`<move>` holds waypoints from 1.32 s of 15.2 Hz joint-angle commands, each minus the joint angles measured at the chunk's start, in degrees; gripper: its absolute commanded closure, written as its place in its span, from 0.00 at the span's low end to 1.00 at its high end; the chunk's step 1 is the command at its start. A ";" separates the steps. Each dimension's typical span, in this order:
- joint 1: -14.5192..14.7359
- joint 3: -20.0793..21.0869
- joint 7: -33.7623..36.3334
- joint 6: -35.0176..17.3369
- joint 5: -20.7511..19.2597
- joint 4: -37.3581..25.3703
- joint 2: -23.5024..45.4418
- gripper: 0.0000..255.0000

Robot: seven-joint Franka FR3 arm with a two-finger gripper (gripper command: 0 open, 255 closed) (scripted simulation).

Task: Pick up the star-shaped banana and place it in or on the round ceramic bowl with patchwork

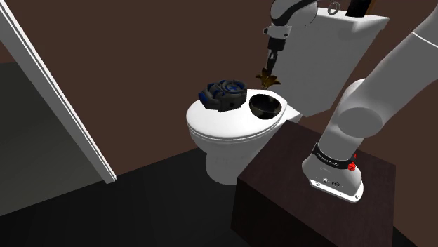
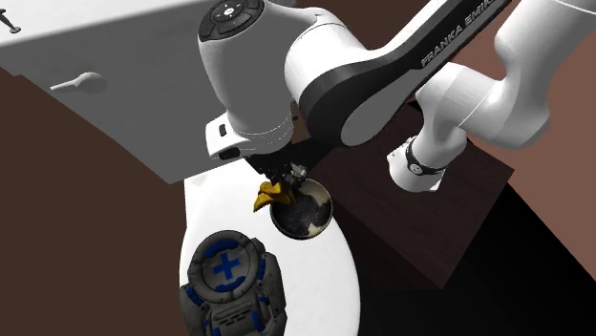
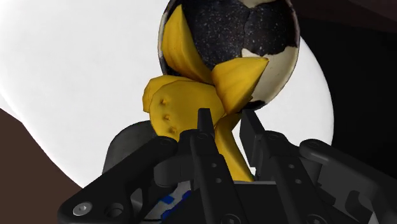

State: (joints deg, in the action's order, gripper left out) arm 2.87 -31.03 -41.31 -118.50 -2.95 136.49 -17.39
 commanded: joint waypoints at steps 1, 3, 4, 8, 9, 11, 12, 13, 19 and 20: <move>0.44 3.12 4.68 -0.15 -1.06 3.86 -4.14 1.00; 0.44 2.88 4.31 -1.84 -0.84 4.84 -3.37 1.00; 0.49 2.71 4.13 -2.69 -0.73 5.32 -2.97 1.00; 0.76 2.01 3.32 -6.12 -0.17 7.10 -1.18 1.00; 0.85 1.83 3.09 -6.99 0.00 7.51 -0.69 1.00; 1.04 1.46 2.59 -8.74 0.41 8.30 0.35 1.00; 1.14 1.28 2.32 -9.61 0.65 8.68 0.90 1.00; 1.25 1.09 2.04 -10.49 0.91 9.04 1.46 1.00; 1.70 0.43 0.92 -13.59 2.00 10.21 3.60 1.00; 1.70 0.43 0.92 -13.59 2.00 10.21 3.60 1.00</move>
State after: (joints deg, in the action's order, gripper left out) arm 4.57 -30.59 -40.38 -132.01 -0.98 146.70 -13.82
